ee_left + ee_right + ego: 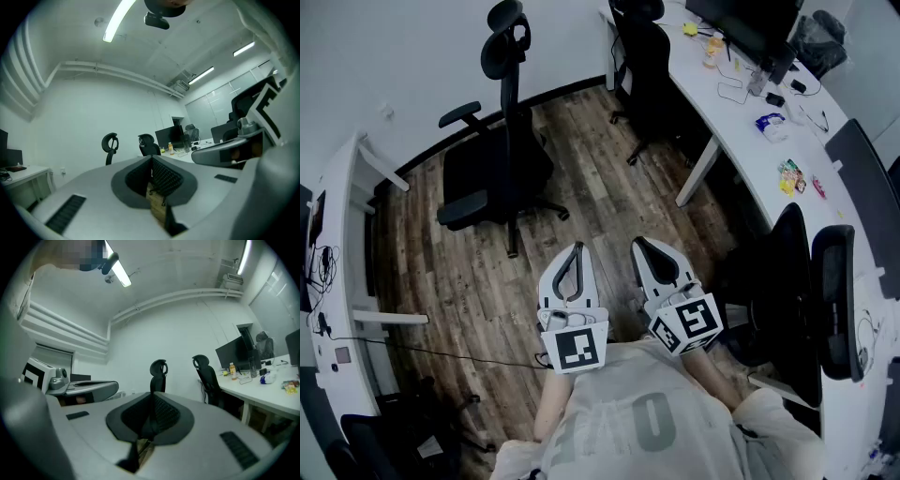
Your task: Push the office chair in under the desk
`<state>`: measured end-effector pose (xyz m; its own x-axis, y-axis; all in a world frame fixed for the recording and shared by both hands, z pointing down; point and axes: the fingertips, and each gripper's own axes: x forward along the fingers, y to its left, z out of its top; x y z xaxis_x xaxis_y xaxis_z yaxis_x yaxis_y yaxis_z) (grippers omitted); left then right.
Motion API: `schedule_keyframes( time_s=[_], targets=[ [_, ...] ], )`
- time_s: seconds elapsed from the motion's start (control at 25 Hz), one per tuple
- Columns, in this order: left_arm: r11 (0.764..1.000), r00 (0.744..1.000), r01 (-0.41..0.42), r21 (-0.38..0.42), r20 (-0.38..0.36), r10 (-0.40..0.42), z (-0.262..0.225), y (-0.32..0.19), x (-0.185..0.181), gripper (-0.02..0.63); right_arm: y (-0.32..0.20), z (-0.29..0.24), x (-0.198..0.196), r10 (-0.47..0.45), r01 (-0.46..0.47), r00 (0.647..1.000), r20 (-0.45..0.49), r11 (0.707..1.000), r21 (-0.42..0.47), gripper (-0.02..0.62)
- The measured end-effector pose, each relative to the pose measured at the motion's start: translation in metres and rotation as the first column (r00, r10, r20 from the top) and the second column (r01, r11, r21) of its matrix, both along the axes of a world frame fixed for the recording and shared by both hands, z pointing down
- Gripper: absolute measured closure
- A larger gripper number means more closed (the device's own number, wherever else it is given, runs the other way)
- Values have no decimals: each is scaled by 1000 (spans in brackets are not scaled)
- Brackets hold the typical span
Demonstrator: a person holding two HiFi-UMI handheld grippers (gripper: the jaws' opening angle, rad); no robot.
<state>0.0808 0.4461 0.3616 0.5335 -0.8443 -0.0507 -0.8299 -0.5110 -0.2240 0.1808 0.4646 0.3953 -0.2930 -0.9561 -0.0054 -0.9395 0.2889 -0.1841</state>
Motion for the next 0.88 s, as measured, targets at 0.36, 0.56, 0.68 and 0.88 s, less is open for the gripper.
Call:
schedule_keyframes(
  time_s=[0.36, 0.56, 0.68, 0.88],
  targets=[
    [1000, 1000, -3, -12, -19, 3, 3, -19, -7, 589, -18, 5, -8, -1, 1, 1000, -28, 1000, -9, 564],
    [1000, 999, -5, -28, -44, 4, 3, -37, -22, 589, -35, 3, -14, 29, -29, 1000, -10, 1000, -4, 566],
    [998, 997, -6, -64, -82, 1, 6, -50, -34, 588, -41, 4, -17, 55, -55, 998, -10, 999, 0, 566],
    [997, 995, -3, -77, -99, -5, 14, -85, -44, 589, -54, 18, -4, 109, -110, 993, -40, 994, -11, 565]
  ],
)
